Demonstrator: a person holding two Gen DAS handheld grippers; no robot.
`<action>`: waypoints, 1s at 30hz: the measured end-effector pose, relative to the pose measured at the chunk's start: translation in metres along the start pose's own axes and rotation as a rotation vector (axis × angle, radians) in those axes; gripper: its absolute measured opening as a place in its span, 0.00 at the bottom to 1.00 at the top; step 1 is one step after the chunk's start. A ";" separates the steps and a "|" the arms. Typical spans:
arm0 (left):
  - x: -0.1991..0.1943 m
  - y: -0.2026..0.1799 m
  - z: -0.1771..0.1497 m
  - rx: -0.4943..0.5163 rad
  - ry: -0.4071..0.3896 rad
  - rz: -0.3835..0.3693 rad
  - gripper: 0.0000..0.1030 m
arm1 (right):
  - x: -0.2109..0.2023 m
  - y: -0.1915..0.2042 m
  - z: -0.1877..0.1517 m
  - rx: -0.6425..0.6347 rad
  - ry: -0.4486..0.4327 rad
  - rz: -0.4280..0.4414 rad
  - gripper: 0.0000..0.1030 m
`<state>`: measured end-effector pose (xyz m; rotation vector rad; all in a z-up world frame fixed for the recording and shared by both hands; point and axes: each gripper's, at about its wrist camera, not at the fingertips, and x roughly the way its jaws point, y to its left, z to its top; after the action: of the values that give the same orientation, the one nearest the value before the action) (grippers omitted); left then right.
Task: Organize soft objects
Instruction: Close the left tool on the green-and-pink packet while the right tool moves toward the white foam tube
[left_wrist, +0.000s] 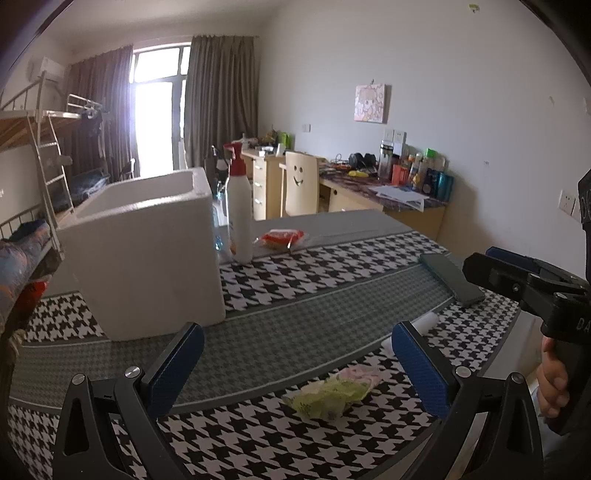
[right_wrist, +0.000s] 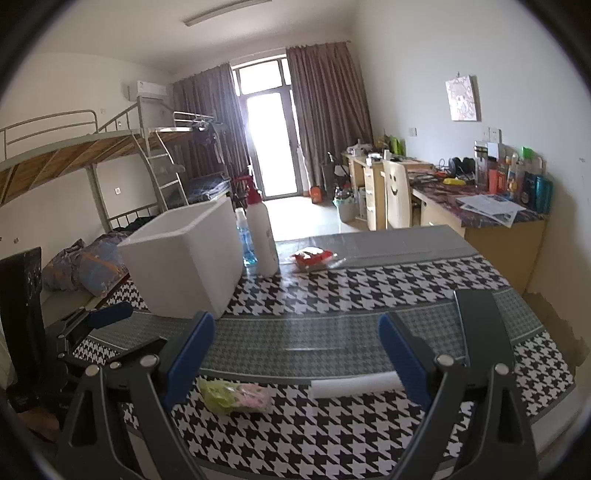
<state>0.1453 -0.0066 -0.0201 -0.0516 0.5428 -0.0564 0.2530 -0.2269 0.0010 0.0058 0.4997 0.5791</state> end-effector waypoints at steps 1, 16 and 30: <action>0.002 -0.001 -0.002 0.000 0.007 0.000 0.99 | 0.000 -0.001 -0.002 0.001 0.001 -0.003 0.90; 0.021 -0.007 -0.024 0.028 0.096 -0.042 0.99 | 0.012 -0.017 -0.027 0.048 0.066 -0.037 0.90; 0.042 -0.015 -0.033 0.091 0.162 -0.068 0.99 | 0.019 -0.027 -0.041 0.090 0.112 -0.052 0.90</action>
<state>0.1637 -0.0255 -0.0688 0.0239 0.7000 -0.1528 0.2623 -0.2451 -0.0474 0.0461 0.6329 0.5073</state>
